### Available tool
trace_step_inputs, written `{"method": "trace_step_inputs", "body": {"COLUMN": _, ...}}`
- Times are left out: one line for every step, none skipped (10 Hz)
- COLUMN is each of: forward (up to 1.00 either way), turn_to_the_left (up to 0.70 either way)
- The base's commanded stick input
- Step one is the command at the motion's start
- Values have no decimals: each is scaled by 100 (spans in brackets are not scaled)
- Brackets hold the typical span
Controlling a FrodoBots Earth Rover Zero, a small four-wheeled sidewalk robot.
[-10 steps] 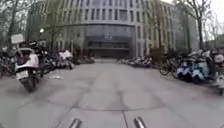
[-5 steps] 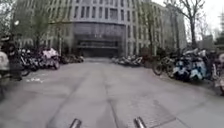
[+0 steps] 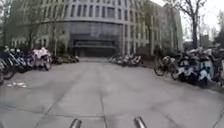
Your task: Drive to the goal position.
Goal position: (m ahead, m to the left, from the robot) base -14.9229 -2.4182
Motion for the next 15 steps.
{"method": "trace_step_inputs", "body": {"forward": 100, "turn_to_the_left": 6}}
{"method": "trace_step_inputs", "body": {"forward": 100, "turn_to_the_left": 6}}
{"method": "trace_step_inputs", "body": {"forward": 100, "turn_to_the_left": 6}}
{"method": "trace_step_inputs", "body": {"forward": 100, "turn_to_the_left": 6}}
{"method": "trace_step_inputs", "body": {"forward": 100, "turn_to_the_left": 6}}
{"method": "trace_step_inputs", "body": {"forward": 100, "turn_to_the_left": 6}}
{"method": "trace_step_inputs", "body": {"forward": 100, "turn_to_the_left": 6}}
{"method": "trace_step_inputs", "body": {"forward": 100, "turn_to_the_left": 6}}
{"method": "trace_step_inputs", "body": {"forward": 100, "turn_to_the_left": 6}}
{"method": "trace_step_inputs", "body": {"forward": 100, "turn_to_the_left": 6}}
{"method": "trace_step_inputs", "body": {"forward": 100, "turn_to_the_left": 6}}
{"method": "trace_step_inputs", "body": {"forward": 100, "turn_to_the_left": 6}}
{"method": "trace_step_inputs", "body": {"forward": 100, "turn_to_the_left": 6}}
{"method": "trace_step_inputs", "body": {"forward": 100, "turn_to_the_left": 6}}
{"method": "trace_step_inputs", "body": {"forward": 100, "turn_to_the_left": 6}}
